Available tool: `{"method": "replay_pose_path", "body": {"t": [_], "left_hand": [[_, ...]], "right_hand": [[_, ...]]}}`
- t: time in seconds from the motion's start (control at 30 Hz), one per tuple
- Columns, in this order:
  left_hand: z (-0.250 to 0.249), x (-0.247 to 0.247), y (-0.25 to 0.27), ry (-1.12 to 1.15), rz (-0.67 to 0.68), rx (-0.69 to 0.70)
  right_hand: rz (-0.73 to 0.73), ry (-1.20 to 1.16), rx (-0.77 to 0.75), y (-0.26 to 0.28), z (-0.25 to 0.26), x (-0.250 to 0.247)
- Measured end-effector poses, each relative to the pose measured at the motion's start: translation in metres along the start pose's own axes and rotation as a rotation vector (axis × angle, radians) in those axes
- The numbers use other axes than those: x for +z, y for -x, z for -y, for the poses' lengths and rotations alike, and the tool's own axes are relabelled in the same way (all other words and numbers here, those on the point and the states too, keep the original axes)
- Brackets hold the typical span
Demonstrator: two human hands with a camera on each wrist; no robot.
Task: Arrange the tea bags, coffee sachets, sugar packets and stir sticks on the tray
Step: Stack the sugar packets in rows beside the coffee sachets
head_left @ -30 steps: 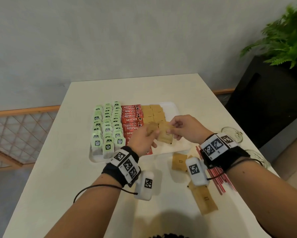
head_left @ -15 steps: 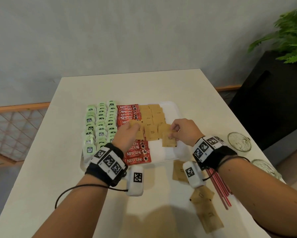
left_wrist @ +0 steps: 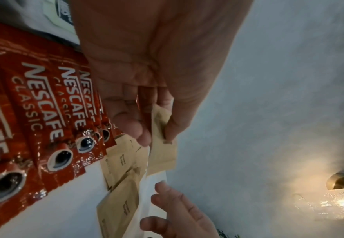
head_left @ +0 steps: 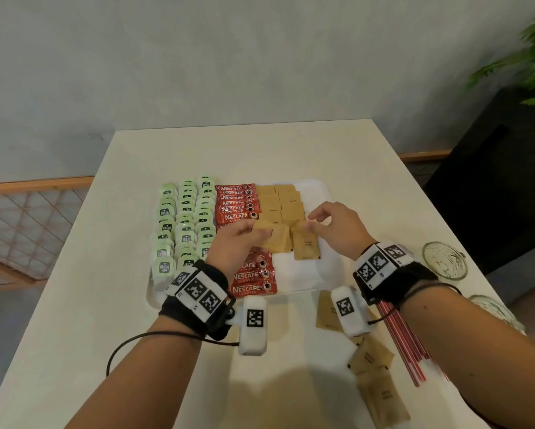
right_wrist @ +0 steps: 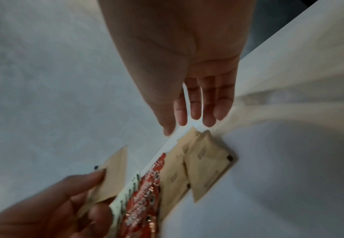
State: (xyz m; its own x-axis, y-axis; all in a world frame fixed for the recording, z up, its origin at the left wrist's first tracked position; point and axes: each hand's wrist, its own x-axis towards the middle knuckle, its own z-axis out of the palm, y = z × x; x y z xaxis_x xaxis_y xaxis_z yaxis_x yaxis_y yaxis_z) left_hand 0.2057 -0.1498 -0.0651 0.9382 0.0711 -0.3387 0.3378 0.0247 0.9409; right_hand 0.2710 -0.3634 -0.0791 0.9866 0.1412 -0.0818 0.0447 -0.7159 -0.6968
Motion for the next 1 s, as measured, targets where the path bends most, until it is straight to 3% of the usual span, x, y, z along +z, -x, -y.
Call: {"method": "replay_pose_path", "body": {"t": [0.13,0.2,0.37,0.43,0.53,0.7,0.87,1.0], "left_hand": [[-0.005,0.009,0.001,0.079,-0.024,0.02],[-0.007,0.015,-0.001,0.09,-0.057,0.034],[-0.005,0.021,-0.004,-0.066,-0.077,0.113],[-0.002,0.016,-0.006,-0.25,-0.07,0.149],[0.0,0.003,-0.011,-0.417,-0.092,0.14],[-0.006,-0.003,-0.016,-0.639,-0.105,0.174],[-0.012,0.009,-0.015,-0.849,-0.062,0.202],[-0.016,0.022,-0.016,-1.151,0.0,0.214]], "right_hand": [[0.177,-0.397,0.048,0.015,0.025,-0.007],[0.262,-0.44,0.028,0.019,0.032,-0.009],[0.196,-0.506,-0.018,0.014,0.034,-0.011],[0.177,-0.45,-0.002,0.011,0.031,-0.01],[0.233,-0.175,0.023,0.006,0.026,-0.006],[0.33,0.205,-0.075,0.002,0.028,0.005],[0.274,0.25,-0.132,-0.007,0.035,0.02],[0.207,0.176,-0.084,-0.007,0.029,0.017]]}}
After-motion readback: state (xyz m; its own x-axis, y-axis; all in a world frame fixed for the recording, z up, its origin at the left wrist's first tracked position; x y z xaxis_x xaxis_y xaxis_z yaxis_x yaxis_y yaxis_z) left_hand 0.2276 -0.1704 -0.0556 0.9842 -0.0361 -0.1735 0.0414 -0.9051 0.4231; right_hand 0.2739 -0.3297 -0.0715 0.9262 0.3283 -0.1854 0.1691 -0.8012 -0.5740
